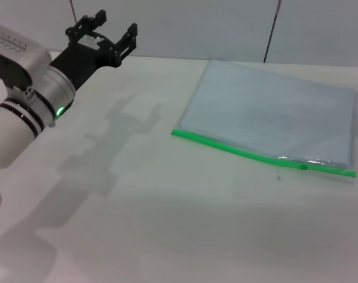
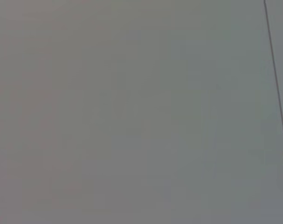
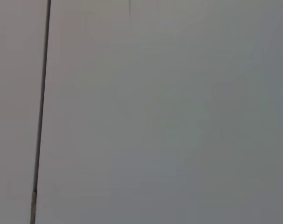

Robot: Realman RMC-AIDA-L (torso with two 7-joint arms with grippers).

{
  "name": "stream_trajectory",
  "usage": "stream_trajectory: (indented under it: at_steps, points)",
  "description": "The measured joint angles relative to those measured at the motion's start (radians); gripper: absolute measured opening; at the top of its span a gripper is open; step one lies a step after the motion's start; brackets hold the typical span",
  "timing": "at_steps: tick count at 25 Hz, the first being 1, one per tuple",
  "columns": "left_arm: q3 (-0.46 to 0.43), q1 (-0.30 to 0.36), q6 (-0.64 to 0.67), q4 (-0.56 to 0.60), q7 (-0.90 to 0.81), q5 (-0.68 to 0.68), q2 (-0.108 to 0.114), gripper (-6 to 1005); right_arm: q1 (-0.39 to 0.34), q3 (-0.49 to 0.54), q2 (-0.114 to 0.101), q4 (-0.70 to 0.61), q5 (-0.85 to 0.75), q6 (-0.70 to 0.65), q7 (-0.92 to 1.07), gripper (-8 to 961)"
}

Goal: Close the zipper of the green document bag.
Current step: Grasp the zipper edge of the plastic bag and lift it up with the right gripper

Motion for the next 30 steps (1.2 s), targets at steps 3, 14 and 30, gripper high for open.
stream_trajectory:
  at_steps: [3, 14, 30]
  points:
    - [0.0, -0.012, 0.0, 0.002, -0.001, 0.0, -0.001, 724, -0.001, 0.003, -0.001, 0.0, 0.0, 0.002, 0.0, 565]
    - [-0.007, -0.01, 0.001, 0.014, -0.005, -0.011, -0.002, 722, 0.017, 0.002, -0.003, -0.002, 0.0, -0.006, 0.0, 565]
    - [-0.004, -0.001, 0.001, 0.046, 0.003, -0.044, 0.009, 722, -0.082, -0.101, -0.036, -0.124, -0.178, -0.059, -0.001, 565]
